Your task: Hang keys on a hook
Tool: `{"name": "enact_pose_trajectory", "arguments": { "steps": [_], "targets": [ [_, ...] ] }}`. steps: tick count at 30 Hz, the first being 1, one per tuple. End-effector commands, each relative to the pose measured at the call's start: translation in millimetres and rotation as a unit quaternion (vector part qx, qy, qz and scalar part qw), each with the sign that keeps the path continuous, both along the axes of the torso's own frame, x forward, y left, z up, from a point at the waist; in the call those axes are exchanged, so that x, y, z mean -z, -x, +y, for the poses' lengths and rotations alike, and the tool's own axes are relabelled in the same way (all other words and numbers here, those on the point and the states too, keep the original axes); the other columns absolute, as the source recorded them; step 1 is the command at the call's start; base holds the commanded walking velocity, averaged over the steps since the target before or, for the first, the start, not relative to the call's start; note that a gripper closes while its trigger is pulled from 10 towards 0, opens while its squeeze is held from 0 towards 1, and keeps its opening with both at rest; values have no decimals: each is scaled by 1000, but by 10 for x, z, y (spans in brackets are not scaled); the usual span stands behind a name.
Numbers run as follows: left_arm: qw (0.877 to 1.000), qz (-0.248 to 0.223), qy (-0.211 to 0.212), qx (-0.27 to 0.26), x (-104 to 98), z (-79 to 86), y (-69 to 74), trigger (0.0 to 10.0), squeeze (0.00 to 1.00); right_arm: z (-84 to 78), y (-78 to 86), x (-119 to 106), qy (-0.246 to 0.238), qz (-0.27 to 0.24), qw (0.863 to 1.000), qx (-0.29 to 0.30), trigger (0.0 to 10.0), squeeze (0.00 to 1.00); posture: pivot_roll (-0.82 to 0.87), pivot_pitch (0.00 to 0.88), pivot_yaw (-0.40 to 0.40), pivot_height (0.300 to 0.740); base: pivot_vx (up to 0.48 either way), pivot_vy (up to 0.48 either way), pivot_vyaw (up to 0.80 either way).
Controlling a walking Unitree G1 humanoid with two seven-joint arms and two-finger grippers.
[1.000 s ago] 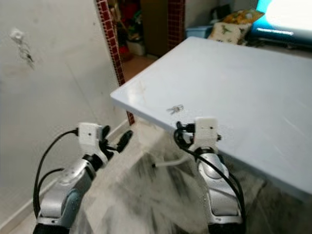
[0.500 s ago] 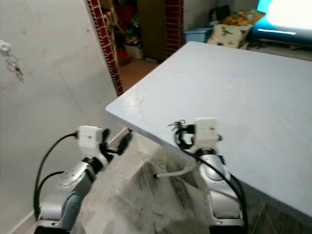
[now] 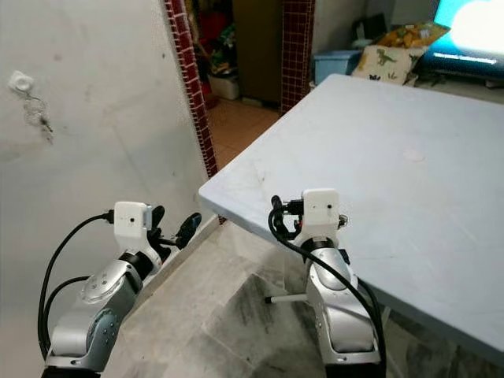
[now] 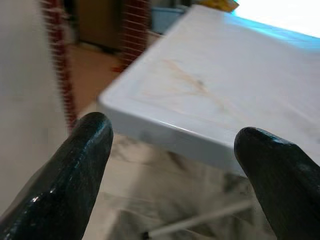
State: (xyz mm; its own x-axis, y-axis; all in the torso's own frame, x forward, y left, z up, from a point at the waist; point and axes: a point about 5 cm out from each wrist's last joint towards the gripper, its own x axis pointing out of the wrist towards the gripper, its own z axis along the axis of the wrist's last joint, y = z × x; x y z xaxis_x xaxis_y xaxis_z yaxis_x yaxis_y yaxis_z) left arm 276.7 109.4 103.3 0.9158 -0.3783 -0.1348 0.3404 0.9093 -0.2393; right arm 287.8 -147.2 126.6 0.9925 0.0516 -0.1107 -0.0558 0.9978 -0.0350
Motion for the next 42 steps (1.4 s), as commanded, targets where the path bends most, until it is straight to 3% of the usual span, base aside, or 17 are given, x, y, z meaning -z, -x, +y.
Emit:
{"name": "enact_pose_trajectory", "arguments": {
  "steps": [1, 6, 18, 27, 42],
  "targets": [
    [1000, -3, -11, -14, -22, 107, -24, 10000, 0, 95, -13, -59, -9, -11, 1000, -11, 10000, 0, -66, 0, 97, 740, 0, 446, -800],
    [1000, -3, -13, -11, -27, 100, -35, 10000, 0, 100, -18, -55, -9, -10, 1000, -9, 10000, 0, -66, 0, 99, 740, 0, 347, -800],
    [1000, -1, -7, -4, -34, 65, -36, 10000, 0, 109, -33, -63, -10, -14, 1000, -9, 10000, 0, -64, 0, 100, 740, 0, 0, -656],
    [1000, -4, 22, 9, -75, 28, -38, 10000, 0, 119, -45, -75, -10, -17, 1000, -12, 10000, 0, -63, 0, 98, 740, 0, 0, 0],
    [1000, -1, 18, 9, -67, 30, -35, 10000, 0, 129, -48, -75, -11, -16, 1000, -14, 10000, 0, -63, 0, 99, 740, 0, -17, 0]
  ]
}}
